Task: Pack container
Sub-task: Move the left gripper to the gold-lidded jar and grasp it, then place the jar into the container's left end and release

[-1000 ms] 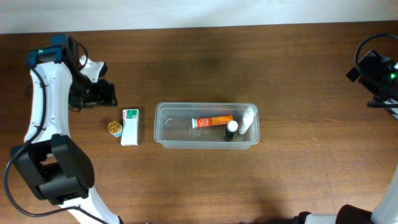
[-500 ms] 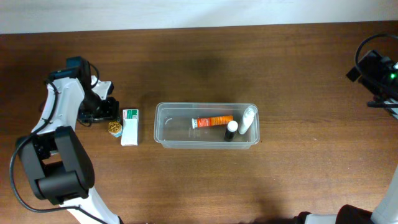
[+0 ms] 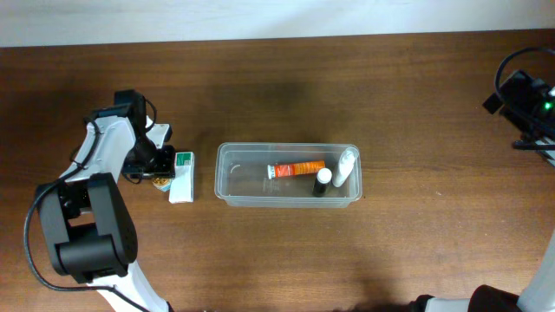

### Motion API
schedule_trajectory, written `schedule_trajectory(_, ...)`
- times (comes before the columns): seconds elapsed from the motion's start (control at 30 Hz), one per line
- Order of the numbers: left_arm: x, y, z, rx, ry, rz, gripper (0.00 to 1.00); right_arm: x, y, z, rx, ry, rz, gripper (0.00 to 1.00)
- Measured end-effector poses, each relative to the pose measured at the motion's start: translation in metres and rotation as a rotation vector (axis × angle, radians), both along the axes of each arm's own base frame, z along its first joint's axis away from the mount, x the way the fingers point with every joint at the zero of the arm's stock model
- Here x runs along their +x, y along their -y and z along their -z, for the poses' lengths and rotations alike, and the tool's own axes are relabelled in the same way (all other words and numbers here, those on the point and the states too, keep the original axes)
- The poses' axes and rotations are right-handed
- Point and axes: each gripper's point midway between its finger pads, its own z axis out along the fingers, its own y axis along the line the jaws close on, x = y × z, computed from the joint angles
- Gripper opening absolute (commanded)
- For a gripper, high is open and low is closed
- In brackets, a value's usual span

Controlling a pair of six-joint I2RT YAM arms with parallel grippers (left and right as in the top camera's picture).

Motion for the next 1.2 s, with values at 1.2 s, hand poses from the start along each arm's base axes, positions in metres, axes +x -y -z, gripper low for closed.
schedule_trajectory(1.2, 0.020, 0.067, -0.212, -0.003, 0.339, 0.169, 0.21, 0.000, 0.000, 0.000, 0.000, 0.000, 0.000, 0.98)
